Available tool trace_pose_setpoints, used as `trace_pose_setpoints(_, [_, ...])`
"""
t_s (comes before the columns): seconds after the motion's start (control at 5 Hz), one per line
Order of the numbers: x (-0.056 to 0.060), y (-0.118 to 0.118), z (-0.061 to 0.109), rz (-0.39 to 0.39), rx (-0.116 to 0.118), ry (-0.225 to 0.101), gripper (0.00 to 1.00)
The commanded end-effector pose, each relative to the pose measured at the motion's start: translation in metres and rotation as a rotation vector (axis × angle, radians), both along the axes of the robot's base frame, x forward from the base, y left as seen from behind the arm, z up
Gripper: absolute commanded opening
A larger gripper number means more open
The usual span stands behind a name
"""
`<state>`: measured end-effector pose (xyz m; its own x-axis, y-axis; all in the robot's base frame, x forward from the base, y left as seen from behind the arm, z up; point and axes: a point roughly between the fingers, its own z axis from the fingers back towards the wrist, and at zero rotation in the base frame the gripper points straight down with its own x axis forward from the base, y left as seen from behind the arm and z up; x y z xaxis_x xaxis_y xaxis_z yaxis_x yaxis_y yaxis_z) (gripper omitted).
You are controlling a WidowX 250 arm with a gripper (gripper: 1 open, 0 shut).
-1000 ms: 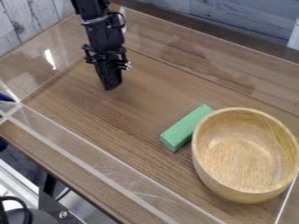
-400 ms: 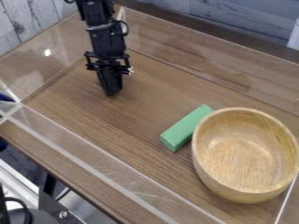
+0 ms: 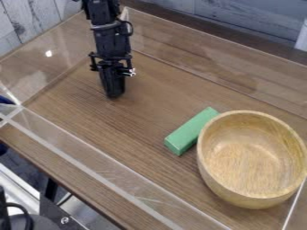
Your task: Remove the green block from inside the brown bowl and put it on the table
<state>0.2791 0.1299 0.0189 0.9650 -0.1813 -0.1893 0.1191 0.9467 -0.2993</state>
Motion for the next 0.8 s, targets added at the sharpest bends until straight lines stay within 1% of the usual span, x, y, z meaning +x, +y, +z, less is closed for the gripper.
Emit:
trace_pose_setpoints(0.0, [0.001, 0.006, 0.009, -0.011, -0.008, -0.064, 0.0])
trace_pose_setpoints(0.2, [-0.005, 0.009, 0.015, -0.008, -0.042, -0.105, 1.0])
trace_pose_setpoints(0.4, [-0.011, 0.012, 0.022, -0.007, -0.082, -0.148, 1.0])
trace_pose_setpoints(0.6, [-0.011, 0.02, 0.024, 0.05, -0.056, -0.178, 1.0])
